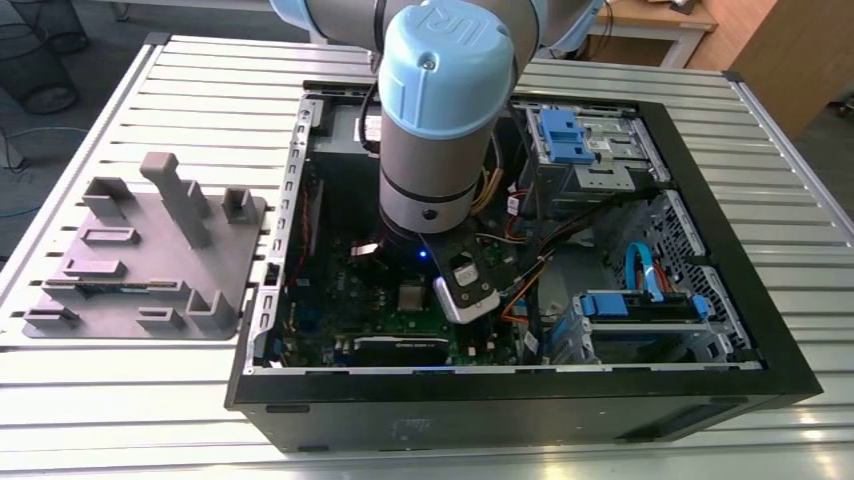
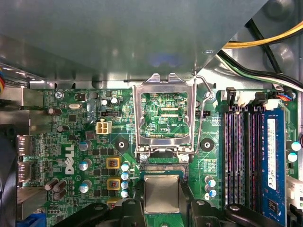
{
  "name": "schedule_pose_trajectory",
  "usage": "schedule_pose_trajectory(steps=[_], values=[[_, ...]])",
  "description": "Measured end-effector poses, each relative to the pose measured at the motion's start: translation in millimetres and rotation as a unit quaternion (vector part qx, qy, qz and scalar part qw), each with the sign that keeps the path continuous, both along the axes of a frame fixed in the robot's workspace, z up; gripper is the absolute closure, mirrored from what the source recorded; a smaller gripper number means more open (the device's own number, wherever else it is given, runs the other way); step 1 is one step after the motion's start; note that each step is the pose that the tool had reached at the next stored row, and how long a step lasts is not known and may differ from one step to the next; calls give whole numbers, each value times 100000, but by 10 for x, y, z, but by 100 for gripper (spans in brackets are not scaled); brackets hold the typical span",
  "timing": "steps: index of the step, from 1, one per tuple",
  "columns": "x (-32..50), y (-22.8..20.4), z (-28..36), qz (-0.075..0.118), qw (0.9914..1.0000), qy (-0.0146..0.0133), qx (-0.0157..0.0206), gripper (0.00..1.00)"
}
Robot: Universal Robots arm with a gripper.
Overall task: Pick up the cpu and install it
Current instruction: 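Place the cpu into insertion slot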
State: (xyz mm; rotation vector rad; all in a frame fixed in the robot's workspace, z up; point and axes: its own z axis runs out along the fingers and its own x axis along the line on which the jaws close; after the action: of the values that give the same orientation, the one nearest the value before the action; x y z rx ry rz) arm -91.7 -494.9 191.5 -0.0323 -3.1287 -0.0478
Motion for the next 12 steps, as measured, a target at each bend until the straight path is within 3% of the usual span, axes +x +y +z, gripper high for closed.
schedule_pose_trajectory(steps=[5,12], values=[[0,0,55,-3,100000,-7,84,62],[8,5,44,0,100000,-1,99,62]])
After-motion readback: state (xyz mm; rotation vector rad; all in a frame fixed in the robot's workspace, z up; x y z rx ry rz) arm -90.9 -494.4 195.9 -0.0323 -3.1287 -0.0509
